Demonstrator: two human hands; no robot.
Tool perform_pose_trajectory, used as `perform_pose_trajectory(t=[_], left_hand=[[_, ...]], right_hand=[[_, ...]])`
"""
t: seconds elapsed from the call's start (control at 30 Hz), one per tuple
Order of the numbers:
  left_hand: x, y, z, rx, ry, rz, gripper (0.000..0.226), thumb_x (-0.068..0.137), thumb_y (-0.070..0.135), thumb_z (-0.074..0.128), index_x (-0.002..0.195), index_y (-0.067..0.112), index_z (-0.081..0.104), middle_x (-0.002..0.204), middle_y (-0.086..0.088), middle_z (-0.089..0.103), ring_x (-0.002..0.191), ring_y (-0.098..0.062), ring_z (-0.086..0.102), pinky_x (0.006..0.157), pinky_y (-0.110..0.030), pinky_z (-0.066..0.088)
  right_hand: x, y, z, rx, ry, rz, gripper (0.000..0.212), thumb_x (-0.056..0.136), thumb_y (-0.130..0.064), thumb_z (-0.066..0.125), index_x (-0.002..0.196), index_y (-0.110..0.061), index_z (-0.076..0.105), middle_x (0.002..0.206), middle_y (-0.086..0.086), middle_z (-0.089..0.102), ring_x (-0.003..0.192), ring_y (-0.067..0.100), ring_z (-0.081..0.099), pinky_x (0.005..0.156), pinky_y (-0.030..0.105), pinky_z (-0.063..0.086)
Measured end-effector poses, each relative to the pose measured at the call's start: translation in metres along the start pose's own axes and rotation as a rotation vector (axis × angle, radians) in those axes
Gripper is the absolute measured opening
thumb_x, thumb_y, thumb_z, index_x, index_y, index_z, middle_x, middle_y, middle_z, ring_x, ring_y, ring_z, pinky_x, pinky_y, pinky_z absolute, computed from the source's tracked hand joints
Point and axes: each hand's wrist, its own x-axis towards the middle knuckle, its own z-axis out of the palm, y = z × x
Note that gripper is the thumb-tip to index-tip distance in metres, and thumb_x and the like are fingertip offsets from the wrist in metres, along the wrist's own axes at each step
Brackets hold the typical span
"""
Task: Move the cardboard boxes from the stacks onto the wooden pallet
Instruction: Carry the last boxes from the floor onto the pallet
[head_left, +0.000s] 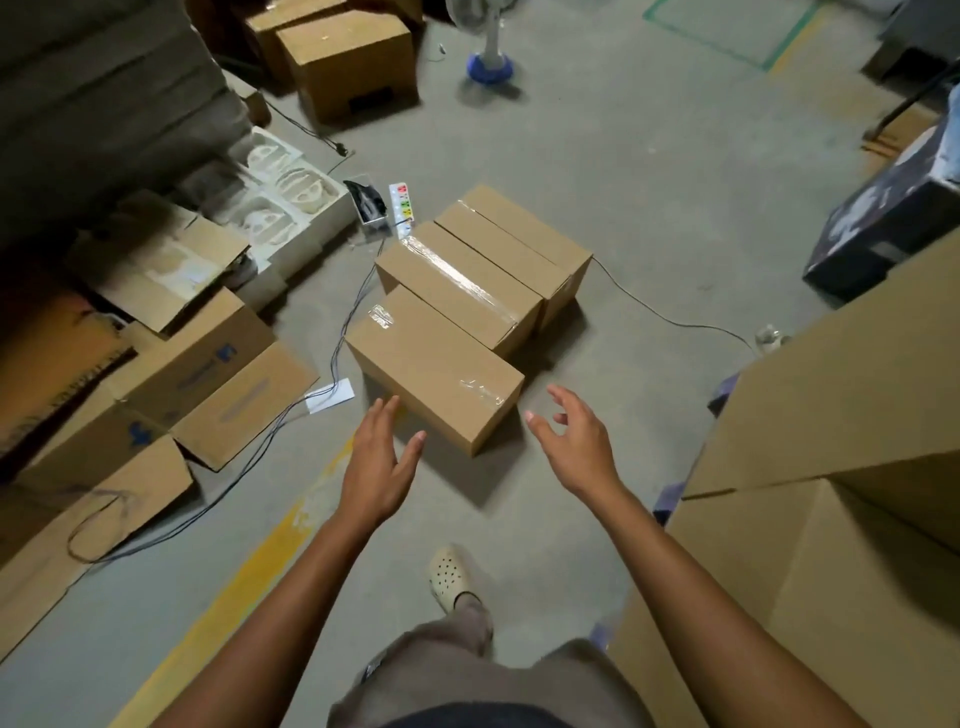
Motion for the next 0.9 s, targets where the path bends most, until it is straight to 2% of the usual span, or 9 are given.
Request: perform_pose_trajectory(t=[0.17,0.3,0.37,0.47,0.57,0.73,0.83,0.9], left_hand=[[0.074,-0.015,0.008,-0.005,-0.041,-0.092,0.065,0.102,0.041,0.052,0.155,0.009,0.032,0.160,-0.014,0.033,0.148,-0.029,0.029,0.119,-0.044,0.028],[0.127,-0.023,0.030,-0.099,-0.043,-0.231,0.061,0.102,0.036,0.053,0.153,0.006,0.036,0.157,-0.015,0.037,0.146,-0.030,0.034,0.118,-0.042,0.029],[0.151,-0.029,0.046,-0.292,-0.018,-0.426,0.058,0.102,0.037,0.054,0.150,0.009,0.040,0.155,-0.013,0.041,0.142,-0.029,0.039,0.116,-0.043,0.032],[0.187,-0.037,0.069,-0.651,0.066,-0.785,0.042,0.103,0.040,0.051,0.136,0.015,0.051,0.148,-0.010,0.047,0.127,-0.026,0.047,0.105,-0.044,0.038],[0.221,-0.046,0.095,-0.818,0.121,-0.980,0.047,0.104,0.041,0.046,0.146,0.019,0.045,0.153,-0.007,0.041,0.138,-0.026,0.041,0.106,-0.044,0.037],[0.273,-0.072,0.156,-0.864,0.133,-1.087,0.051,0.106,0.041,0.043,0.151,0.017,0.039,0.154,-0.010,0.040,0.141,-0.025,0.039,0.112,-0.045,0.034],[0.298,-0.098,0.199,-0.900,0.145,-1.137,0.054,0.104,0.046,0.044,0.150,0.017,0.041,0.151,-0.010,0.043,0.129,-0.021,0.045,0.108,-0.043,0.037],[0.310,-0.116,0.228,-0.923,0.140,-1.173,0.059,0.103,0.049,0.044,0.151,0.015,0.040,0.151,-0.011,0.043,0.132,-0.022,0.045,0.106,-0.041,0.038]], right_hand=[[0.076,-0.011,0.007,0.004,-0.055,0.093,0.053,0.099,-0.039,0.061,0.146,-0.017,0.049,0.145,0.008,0.052,0.130,0.023,0.052,0.104,0.038,0.047],[0.145,-0.002,0.012,-0.015,-0.101,0.147,0.051,0.099,-0.038,0.060,0.145,-0.016,0.050,0.146,0.008,0.052,0.128,0.025,0.054,0.102,0.038,0.046],[0.181,0.009,0.015,-0.034,-0.130,0.178,0.052,0.099,-0.040,0.060,0.144,-0.016,0.051,0.145,0.009,0.054,0.128,0.026,0.054,0.102,0.037,0.044],[0.233,0.030,0.021,-0.059,-0.192,0.235,0.052,0.098,-0.043,0.060,0.143,-0.017,0.051,0.146,0.008,0.054,0.131,0.027,0.052,0.106,0.039,0.044],[0.287,0.056,0.029,-0.087,-0.274,0.275,0.053,0.099,-0.043,0.059,0.144,-0.017,0.050,0.146,0.008,0.053,0.133,0.027,0.049,0.108,0.042,0.044],[0.370,0.108,0.054,-0.121,-0.340,0.349,0.051,0.099,-0.041,0.060,0.143,-0.014,0.052,0.145,0.009,0.055,0.132,0.027,0.051,0.110,0.041,0.043],[0.410,0.144,0.080,-0.156,-0.371,0.381,0.050,0.100,-0.040,0.060,0.141,-0.013,0.053,0.142,0.011,0.057,0.129,0.028,0.053,0.108,0.040,0.043],[0.432,0.167,0.100,-0.185,-0.395,0.390,0.050,0.099,-0.040,0.060,0.140,-0.011,0.055,0.140,0.012,0.058,0.127,0.029,0.054,0.106,0.039,0.043]])
